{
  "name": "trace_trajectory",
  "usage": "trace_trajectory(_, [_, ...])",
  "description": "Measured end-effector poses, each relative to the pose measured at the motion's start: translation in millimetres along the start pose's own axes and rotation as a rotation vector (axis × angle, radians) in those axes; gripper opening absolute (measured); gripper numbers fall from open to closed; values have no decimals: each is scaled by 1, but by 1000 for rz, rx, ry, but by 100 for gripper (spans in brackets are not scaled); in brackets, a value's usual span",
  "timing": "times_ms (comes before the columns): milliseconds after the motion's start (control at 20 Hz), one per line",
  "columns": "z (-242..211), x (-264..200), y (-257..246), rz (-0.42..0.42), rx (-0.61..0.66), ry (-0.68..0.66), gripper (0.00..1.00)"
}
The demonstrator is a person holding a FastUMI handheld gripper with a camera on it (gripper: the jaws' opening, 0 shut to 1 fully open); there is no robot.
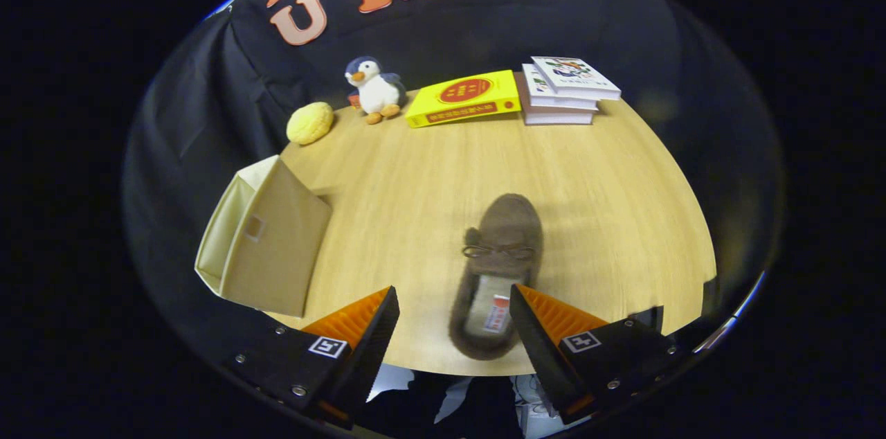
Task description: Open the storage box then place both shoes into the box .Put the left shoe in first, then the right shoe, with the right side of both shoes facing outward in a uniform manner.
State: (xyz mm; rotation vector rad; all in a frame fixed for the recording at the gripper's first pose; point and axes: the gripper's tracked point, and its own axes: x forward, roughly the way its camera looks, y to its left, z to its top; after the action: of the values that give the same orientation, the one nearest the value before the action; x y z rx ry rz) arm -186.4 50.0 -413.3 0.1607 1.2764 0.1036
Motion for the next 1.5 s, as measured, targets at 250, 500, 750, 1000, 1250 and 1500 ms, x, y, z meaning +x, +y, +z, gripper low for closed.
trace_trajectory(250, [-15, 41, -39, -36, -12, 40, 88])
trace_trajectory(500, [-8, 79, -55, -39, -38, 16, 62])
trace_trajectory(750, [-11, 90, -59, -43, -37, 23, 14])
trace_trajectory(1000, [-12, 92, -59, -26, 25, 5, 8])
trace_trajectory(1250, [-14, 91, -60, -37, 60, 46, 4])
trace_trajectory(1500, [-16, 63, -42, -46, 170, 56, 3])
